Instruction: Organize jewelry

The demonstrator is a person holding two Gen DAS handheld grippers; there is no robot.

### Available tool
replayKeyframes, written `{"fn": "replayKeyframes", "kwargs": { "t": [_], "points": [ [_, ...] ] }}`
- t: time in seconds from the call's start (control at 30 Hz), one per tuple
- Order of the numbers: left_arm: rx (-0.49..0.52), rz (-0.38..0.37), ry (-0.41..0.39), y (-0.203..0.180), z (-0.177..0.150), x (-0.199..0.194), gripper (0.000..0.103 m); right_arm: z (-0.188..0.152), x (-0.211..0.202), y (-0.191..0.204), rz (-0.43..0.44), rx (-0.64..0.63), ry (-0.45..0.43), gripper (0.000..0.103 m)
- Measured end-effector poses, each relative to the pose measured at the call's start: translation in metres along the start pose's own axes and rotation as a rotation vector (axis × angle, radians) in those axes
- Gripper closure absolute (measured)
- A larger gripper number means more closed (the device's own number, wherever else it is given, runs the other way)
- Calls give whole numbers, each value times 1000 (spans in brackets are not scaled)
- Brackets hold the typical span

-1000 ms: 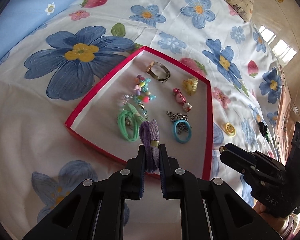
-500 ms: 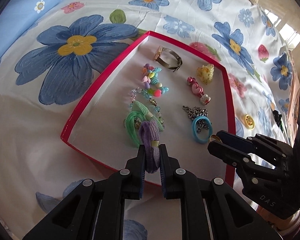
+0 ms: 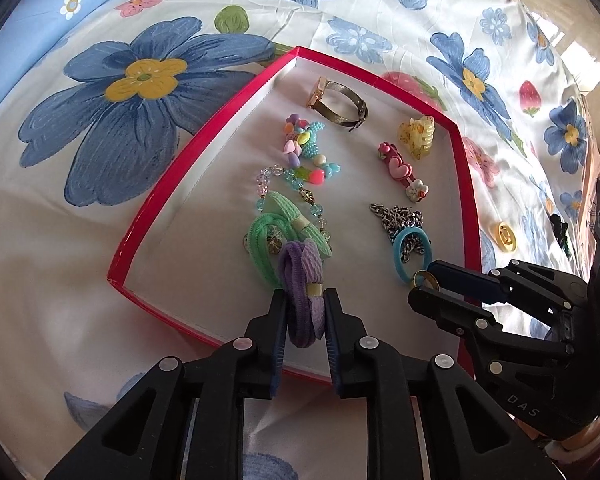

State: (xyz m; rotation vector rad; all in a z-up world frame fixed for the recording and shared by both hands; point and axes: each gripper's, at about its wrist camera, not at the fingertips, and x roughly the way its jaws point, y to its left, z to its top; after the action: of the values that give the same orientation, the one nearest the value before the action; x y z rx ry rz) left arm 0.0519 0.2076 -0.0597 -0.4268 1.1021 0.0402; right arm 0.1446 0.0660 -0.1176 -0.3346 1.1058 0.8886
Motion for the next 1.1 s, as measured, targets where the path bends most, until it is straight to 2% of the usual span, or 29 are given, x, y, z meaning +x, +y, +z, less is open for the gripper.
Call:
{"fn": "replayKeyframes", "kwargs": {
  "t": [0.83, 0.97, 1.1],
  "points": [
    [0, 8, -19, -1, -5, -12, 79, -1, -6, -2, -3, 19, -30, 78],
    [-1, 5, -38, -2, -8, -21, 68, -2, -18, -7, -2, 50, -70, 78],
    [-2, 9, -61, -2, -14, -33, 59, -4, -35, -14, 17, 104, -128, 64]
  ]
}}
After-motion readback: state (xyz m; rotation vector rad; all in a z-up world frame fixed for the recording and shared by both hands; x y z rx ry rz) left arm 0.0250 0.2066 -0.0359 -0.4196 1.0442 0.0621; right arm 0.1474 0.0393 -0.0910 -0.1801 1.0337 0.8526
